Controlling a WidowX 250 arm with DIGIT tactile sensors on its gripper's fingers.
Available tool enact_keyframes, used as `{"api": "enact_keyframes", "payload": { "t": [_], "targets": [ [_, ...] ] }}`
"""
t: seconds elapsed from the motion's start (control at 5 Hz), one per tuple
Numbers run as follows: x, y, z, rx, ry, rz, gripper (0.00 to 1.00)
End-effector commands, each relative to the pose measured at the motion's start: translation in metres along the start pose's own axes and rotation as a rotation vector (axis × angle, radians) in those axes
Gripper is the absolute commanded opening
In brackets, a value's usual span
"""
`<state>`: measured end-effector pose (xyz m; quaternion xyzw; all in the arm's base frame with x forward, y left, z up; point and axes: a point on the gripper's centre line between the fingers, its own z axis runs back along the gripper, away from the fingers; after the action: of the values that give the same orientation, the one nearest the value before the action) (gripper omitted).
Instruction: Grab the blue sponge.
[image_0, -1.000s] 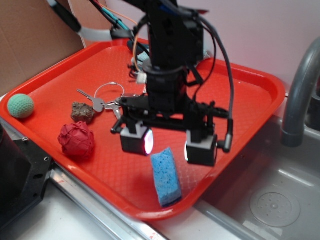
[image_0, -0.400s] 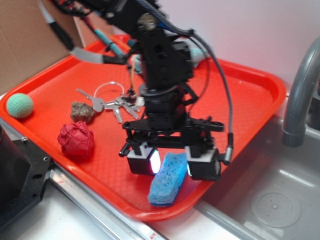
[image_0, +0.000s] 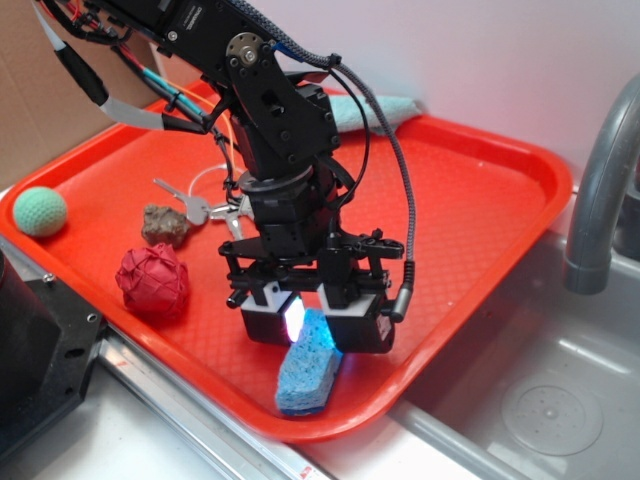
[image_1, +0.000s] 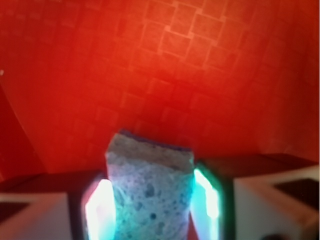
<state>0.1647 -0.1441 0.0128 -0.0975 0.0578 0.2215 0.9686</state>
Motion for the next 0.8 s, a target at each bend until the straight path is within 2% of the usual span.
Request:
{"api": "enact_keyframes", "payload": {
  "t": [0.0, 0.2, 0.4, 0.6],
  "targets": [
    [0.017, 0.000, 0.029, 0.238, -0.005, -0.359, 0.00],
    [0.040, 0.002, 0.087, 0.264, -0.166, -0.614, 0.00],
    [0.046, 0.015, 0.145, 0.272, -0.251, -0.763, 0.00],
    [0.054, 0.027, 0.200, 0.264, -0.266, -0.763, 0.00]
  ]
}}
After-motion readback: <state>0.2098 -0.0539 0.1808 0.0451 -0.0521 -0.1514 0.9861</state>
